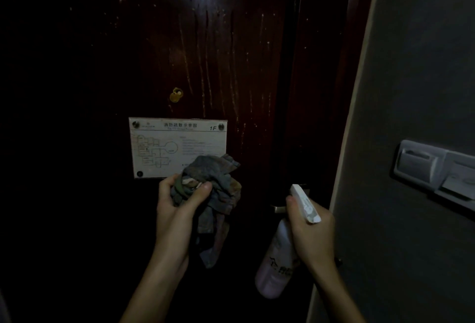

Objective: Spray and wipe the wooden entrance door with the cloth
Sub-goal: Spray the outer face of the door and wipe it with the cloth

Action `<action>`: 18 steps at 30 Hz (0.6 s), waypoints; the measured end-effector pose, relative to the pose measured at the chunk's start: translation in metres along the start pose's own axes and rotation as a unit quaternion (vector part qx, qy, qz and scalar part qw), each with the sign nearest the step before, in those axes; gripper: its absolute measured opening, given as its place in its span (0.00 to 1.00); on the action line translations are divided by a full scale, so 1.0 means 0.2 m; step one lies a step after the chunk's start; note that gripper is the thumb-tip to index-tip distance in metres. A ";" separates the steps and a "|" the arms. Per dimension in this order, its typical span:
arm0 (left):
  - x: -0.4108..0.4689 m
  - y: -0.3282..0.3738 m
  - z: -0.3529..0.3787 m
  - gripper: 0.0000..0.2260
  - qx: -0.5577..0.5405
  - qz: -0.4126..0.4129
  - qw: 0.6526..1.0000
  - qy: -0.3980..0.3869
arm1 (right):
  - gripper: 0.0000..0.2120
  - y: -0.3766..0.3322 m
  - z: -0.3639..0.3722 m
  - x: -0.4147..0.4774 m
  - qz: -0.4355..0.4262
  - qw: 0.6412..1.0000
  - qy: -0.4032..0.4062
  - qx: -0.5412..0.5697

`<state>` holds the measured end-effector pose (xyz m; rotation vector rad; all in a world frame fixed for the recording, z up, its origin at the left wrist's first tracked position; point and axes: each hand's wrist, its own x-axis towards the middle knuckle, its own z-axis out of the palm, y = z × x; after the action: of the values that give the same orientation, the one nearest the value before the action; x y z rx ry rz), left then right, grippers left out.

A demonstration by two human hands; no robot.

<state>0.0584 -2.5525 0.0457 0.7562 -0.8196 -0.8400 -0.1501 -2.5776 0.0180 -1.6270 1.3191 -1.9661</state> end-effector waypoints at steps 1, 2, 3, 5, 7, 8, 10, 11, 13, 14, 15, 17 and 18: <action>0.00 0.00 0.00 0.20 -0.001 0.000 1.000 0.001 | 0.16 0.00 0.00 0.00 0.001 1.000 0.002 0.002; 0.01 0.00 0.00 0.20 -0.001 0.001 1.000 0.002 | 0.16 0.00 0.00 0.00 0.000 1.000 0.002 0.007; 0.01 0.00 -0.01 0.19 0.000 0.001 1.000 0.002 | 0.16 0.01 0.00 0.01 -0.001 1.000 -0.001 0.012; 0.01 0.00 0.00 0.19 -0.001 -0.002 1.000 0.002 | 0.15 0.01 0.00 0.00 -0.007 1.000 -0.010 0.019; 0.01 0.00 0.00 0.20 -0.005 -0.002 1.000 0.000 | 0.18 0.01 0.01 0.00 -0.013 1.000 -0.013 0.025; 0.01 0.00 0.01 0.20 -0.006 -0.003 1.000 -0.001 | 0.20 0.01 0.02 -0.01 -0.013 1.000 -0.010 0.026; 0.01 0.00 0.02 0.20 -0.009 -0.005 1.000 -0.002 | 0.21 0.00 0.02 -0.01 -0.014 0.999 -0.010 0.028; 0.01 0.00 0.02 0.20 -0.011 -0.007 1.000 -0.002 | 0.20 0.00 0.02 -0.01 -0.009 1.000 -0.019 0.023; 0.00 0.00 0.02 0.19 -0.012 -0.010 1.000 -0.002 | 0.16 -0.01 0.02 0.00 0.000 0.999 -0.039 0.009; 0.00 0.01 0.02 0.19 -0.012 -0.011 1.000 -0.002 | 0.15 -0.01 0.01 0.00 -0.008 0.999 -0.050 0.005; 0.00 0.01 0.02 0.19 -0.013 -0.012 1.000 -0.001 | 0.14 -0.01 0.01 0.01 -0.006 0.998 -0.066 0.004; 0.00 0.01 0.01 0.20 -0.013 -0.015 1.000 0.002 | 0.10 -0.01 0.03 0.01 0.033 0.993 -0.112 -0.005; 0.00 0.01 0.01 0.20 -0.013 -0.016 1.000 0.005 | 0.10 -0.01 0.04 0.00 0.049 0.991 -0.122 -0.015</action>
<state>0.0586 -2.5521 0.0489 0.7516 -0.7882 -0.8740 -0.1420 -2.5800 0.0198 -1.7180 1.3115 -1.6393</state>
